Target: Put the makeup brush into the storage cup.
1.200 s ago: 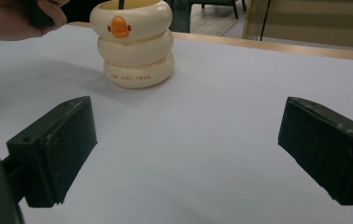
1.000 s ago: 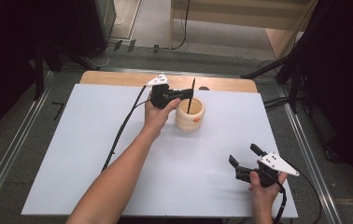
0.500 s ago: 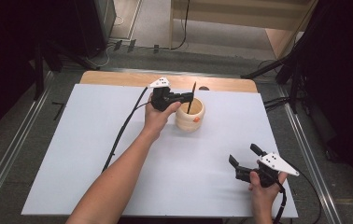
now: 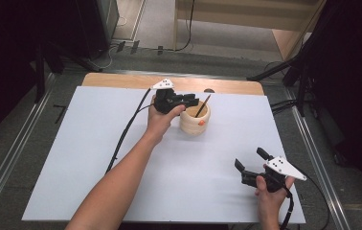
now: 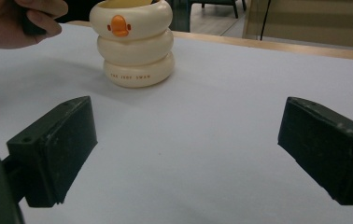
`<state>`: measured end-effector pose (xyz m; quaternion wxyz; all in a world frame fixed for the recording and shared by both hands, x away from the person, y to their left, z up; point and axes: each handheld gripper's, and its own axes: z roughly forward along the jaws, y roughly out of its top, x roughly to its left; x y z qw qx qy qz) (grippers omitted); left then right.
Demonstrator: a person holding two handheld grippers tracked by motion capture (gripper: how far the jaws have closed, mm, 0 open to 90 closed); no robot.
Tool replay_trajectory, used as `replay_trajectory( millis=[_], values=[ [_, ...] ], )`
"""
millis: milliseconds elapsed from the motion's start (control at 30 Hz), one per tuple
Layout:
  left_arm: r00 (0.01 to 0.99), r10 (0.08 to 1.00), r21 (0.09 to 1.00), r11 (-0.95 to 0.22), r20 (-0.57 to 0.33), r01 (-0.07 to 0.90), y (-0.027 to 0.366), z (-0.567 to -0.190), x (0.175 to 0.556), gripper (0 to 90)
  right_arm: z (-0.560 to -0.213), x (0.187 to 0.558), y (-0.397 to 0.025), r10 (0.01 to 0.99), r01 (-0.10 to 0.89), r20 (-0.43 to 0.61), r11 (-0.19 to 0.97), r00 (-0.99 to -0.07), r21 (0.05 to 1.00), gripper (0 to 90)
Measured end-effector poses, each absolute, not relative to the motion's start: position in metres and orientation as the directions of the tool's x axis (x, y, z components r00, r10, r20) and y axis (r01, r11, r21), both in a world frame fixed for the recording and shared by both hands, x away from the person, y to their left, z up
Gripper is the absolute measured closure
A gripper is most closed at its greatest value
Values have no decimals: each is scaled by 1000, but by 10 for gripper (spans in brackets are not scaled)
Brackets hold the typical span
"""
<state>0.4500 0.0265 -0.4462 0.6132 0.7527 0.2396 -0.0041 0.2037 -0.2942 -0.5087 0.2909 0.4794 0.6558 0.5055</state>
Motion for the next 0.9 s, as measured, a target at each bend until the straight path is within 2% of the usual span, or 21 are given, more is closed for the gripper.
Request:
replay_trajectory(
  millis=[200, 233, 267, 300, 500, 900],
  values=[
    [887, 330, 920, -111, -323, 376, 29, -440, 447, 417, -509, 204, -294, 923, 337, 105, 28, -370, 941, 47],
    [885, 338, 920, -114, -320, 376, 30, -439, 447, 369, -509, 204, -294, 923, 336, 105, 28, -370, 941, 47],
    [883, 342, 919, -112, -321, 377, 31, -438, 446, 269, -509, 204, -294, 923, 336, 105, 28, -371, 941, 47],
    [882, 342, 919, -110, -323, 379, 32, -437, 446, 269, -509, 204, -294, 923, 336, 105, 28, -371, 941, 47],
    [876, 372, 925, -101, -307, 367, 42, -435, 441, 6, -509, 204, -294, 923, 335, 106, 26, -370, 942, 47],
    [860, 446, 945, -83, -248, 316, 72, -432, 427, 0, -510, 205, -292, 922, 337, 98, 36, -374, 941, 47]
  ],
)
